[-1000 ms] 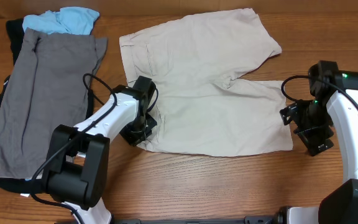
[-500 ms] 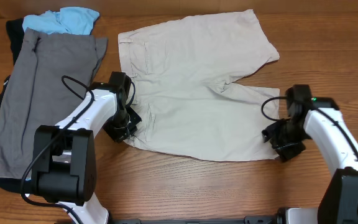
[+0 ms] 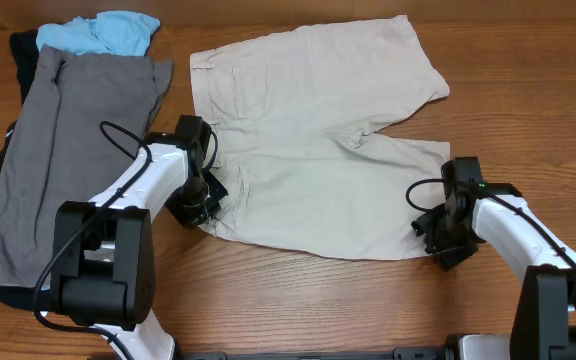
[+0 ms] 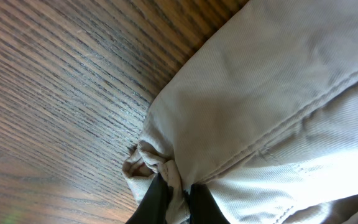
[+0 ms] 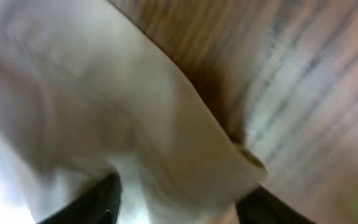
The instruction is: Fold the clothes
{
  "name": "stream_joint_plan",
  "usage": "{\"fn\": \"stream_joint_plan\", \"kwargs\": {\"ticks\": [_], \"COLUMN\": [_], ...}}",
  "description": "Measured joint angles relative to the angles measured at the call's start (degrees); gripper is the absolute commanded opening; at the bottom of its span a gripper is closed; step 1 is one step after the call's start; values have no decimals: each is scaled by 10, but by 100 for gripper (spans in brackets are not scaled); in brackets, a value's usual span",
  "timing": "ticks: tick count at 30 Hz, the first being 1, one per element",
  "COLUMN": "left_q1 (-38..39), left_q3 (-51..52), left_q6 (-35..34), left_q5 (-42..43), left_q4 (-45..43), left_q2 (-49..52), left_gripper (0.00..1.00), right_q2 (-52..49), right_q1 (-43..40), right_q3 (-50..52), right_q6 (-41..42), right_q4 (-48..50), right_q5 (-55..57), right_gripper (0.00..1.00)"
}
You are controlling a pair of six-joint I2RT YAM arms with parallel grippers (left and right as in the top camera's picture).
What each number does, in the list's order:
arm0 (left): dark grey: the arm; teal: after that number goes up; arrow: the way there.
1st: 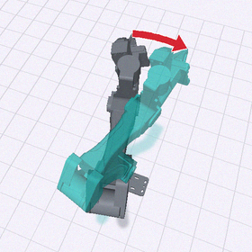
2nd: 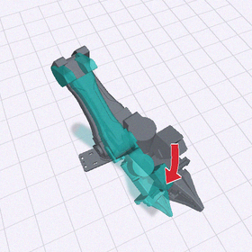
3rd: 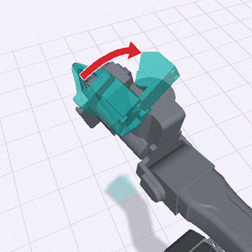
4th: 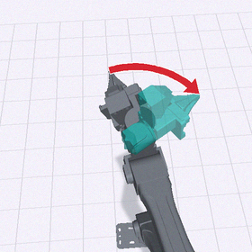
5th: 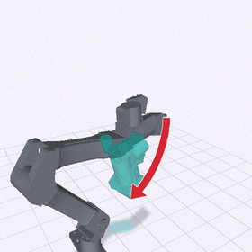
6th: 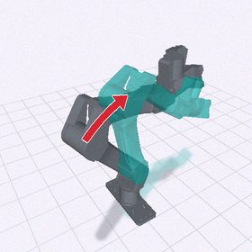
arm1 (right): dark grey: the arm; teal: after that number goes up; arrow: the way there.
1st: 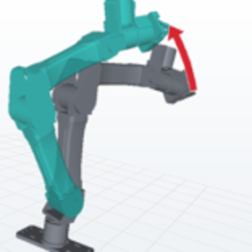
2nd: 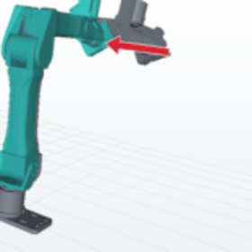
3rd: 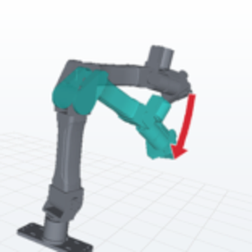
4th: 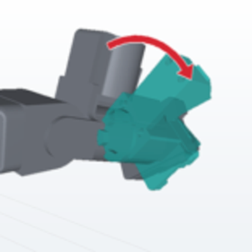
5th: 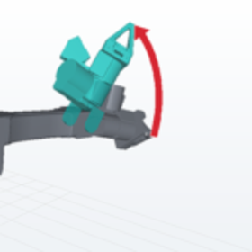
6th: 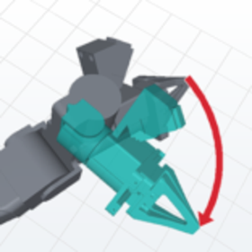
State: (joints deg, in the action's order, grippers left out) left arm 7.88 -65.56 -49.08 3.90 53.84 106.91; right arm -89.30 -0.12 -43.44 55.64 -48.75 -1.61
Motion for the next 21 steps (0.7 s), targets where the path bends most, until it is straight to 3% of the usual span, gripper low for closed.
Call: {"fn": "stream_joint_plan", "kwargs": {"ticks": [3,8,12,21], "left_q1": [0,0,-1,-1], "left_q3": [0,0,2,8], "left_q6": [0,0,9,36], "left_q5": [0,1,1,2], "left_q4": [0,4,19,93], "left_q2": [0,0,-18,-243], "left_gripper": [4,4,4,4], "right_q2": [3,5,7,93], "right_q1": [1,-1,-17,-21], "right_q3": [4,4,-6,-113], "right_q6": [2,2,-5,-52], "right_q4": [13,12,-43,-219], "right_q5": [10,17,16,15], "right_gripper": [4,4,4,4]}}
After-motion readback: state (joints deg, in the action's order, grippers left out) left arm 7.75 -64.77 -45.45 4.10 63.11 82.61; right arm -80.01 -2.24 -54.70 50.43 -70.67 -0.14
